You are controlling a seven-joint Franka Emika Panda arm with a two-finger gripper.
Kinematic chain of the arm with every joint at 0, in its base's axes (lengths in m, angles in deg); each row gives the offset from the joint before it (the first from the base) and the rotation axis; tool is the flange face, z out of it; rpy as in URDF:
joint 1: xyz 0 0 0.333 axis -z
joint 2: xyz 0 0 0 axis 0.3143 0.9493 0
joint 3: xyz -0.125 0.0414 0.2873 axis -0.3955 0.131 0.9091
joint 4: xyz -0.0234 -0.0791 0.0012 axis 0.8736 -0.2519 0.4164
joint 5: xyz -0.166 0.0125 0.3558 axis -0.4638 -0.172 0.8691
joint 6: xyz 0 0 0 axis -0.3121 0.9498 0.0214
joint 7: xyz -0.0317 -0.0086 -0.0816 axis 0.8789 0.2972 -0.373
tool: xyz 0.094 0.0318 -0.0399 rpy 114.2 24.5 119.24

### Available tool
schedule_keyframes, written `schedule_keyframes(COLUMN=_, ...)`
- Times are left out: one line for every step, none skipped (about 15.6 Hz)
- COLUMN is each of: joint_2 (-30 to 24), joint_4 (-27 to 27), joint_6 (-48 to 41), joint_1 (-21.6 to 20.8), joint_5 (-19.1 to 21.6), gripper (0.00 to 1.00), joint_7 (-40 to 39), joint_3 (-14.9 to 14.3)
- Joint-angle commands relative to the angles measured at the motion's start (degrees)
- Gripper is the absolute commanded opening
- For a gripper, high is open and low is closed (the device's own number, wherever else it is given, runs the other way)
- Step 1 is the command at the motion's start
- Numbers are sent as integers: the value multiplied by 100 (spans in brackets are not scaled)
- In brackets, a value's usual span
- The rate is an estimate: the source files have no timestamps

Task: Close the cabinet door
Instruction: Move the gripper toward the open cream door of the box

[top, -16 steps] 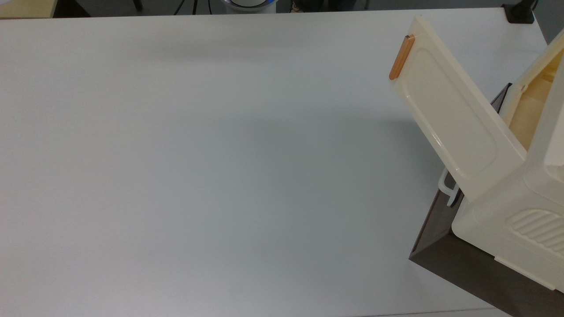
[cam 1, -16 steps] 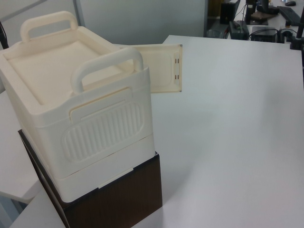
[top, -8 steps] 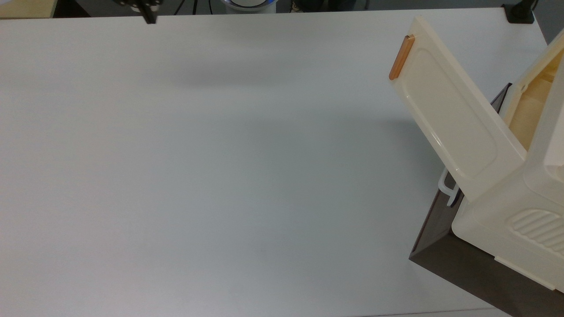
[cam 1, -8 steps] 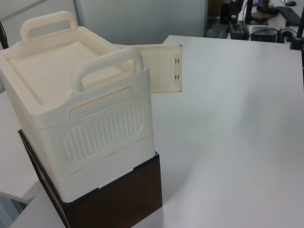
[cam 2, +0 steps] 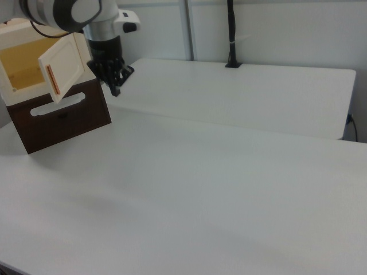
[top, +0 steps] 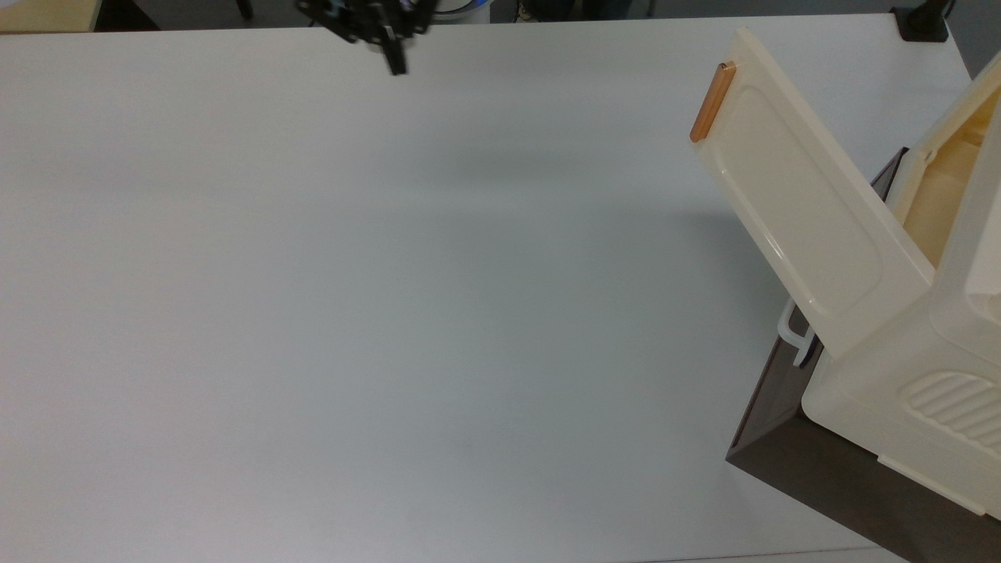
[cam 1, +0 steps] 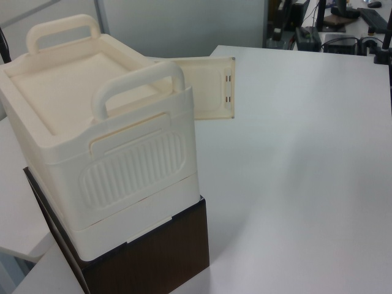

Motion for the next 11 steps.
schedule_keyframes(joint_2=38, joint_4=-8, joint_6=616, joint_1=-496, joint_5=340, gripper=7, joint_7=397, joint_3=-72)
schedule_keyframes(joint_2=99, joint_4=-8, joint_6=792, joint_1=-672, joint_5=340, gripper=7, joint_7=573, joint_3=-72)
schedule_keyframes(joint_2=187, joint_4=-8, joint_6=941, joint_1=-821, joint_5=332, gripper=6, joint_7=792, joint_3=-72)
schedule_keyframes(joint_2=231, joint_4=-8, joint_6=1047, joint_1=-962, joint_5=314, gripper=7, joint_7=985, joint_3=-72)
schedule_keyframes(joint_2=310, joint_4=-17, joint_6=1188, joint_1=-1111, joint_5=314, gripper=7, joint_7=1127, joint_3=-80)
schedule_keyframes(joint_2=345, joint_4=-17, joint_6=1302, joint_1=-1226, joint_5=314, gripper=6, joint_7=1215, joint_3=-72)
schedule_keyframes(joint_2=398, joint_4=-17, joint_6=1434, joint_1=-1331, joint_5=323, gripper=7, joint_7=1312, joint_3=-72)
schedule_keyframes(joint_2=468, joint_4=-17, joint_6=1583, joint_1=-1419, joint_5=332, gripper=7, joint_7=1487, joint_3=-72)
schedule_keyframes(joint_2=538, joint_4=-17, joint_6=1802, joint_1=-1542, joint_5=332, gripper=6, joint_7=1732, joint_3=-72)
schedule_keyframes(joint_2=626, joint_4=-61, joint_6=2039, joint_1=-1665, joint_5=323, gripper=6, joint_7=1995, joint_3=-72)
schedule_keyframes(joint_2=732, joint_4=-122, joint_6=2207, joint_1=-1771, joint_5=323, gripper=6, joint_7=2207, joint_3=-72)
